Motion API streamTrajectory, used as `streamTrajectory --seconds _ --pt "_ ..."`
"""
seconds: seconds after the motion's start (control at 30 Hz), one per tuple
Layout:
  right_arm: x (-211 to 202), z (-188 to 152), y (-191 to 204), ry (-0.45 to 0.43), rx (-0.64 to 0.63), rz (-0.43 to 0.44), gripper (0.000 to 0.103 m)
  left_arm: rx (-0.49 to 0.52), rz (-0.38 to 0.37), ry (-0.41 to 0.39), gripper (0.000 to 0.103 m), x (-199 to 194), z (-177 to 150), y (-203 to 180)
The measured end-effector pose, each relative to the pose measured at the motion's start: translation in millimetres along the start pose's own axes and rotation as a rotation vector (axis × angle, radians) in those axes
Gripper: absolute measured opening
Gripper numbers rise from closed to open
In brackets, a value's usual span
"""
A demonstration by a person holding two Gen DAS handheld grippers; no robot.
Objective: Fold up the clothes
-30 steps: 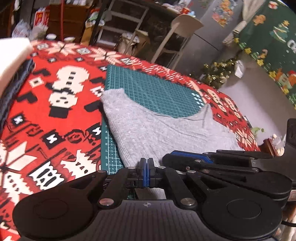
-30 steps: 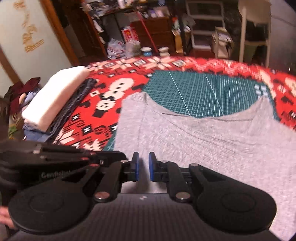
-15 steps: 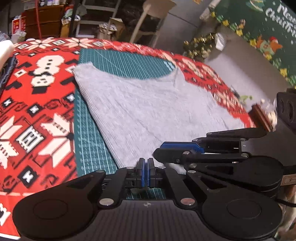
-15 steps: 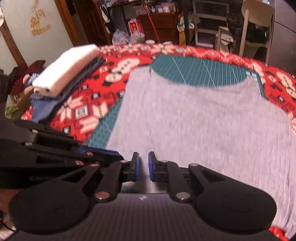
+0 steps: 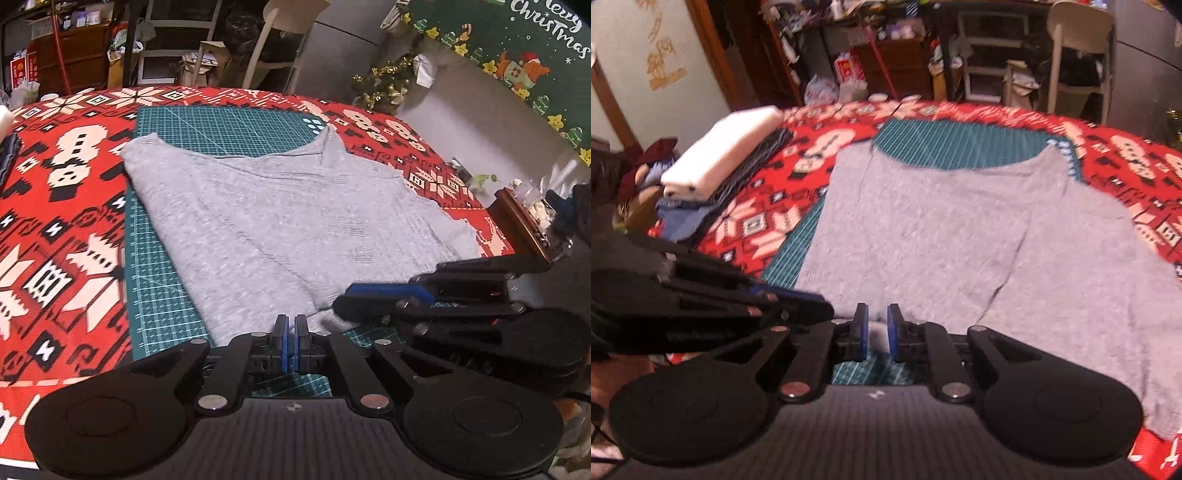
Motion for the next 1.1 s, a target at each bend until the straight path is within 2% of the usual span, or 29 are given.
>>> streamTrajectory --seconds 0.23,0.3,0.5,0.63,0.83,0.97,1.03,1.07,1.1 --pt "8 -9 -23 0.028 0.035 -0.062 0.011 0.010 -0.003 0.034 0.001 12 0 -10" --pt "0 -14 -26 0.028 0.039 -0.060 0.011 0.022 -0.006 0.036 0.001 11 0 -15" --pt "-36 -28 -52 -0.012 0.109 -0.129 0.011 0.057 -0.034 0.027 0.001 11 4 -37" --pt "-64 -34 -85 -0.066 0.190 -0.236 0.011 0.076 -0.063 0.022 0.001 18 13 -55" --pt "-95 -52 -144 -0.120 0.311 -0.466 0.012 0.107 -0.095 0.044 0.002 36 24 -80" --pt "-101 -62 -178 -0.133 0.417 -0.520 0.013 0.130 -0.100 0.062 0.003 43 26 -91" --pt "-98 -64 -185 -0.135 0.441 -0.518 0.018 0.141 -0.091 0.074 0.004 46 25 -94" --pt "-97 -66 -186 -0.137 0.447 -0.520 0.029 0.147 -0.084 0.080 0.004 47 25 -95" --pt "-95 -66 -188 -0.139 0.452 -0.526 0.030 0.151 -0.081 0.084 0.004 48 24 -95"
Point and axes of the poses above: each gripper's, at about its wrist camera, not at the fingertips, and x roughly the way its jaws point, y to its left, z to its top, the point moved 2 cm from there along x, roughly the way its jaws point, and after that the axes turned 3 degrees about z, right-handed, at the moved point
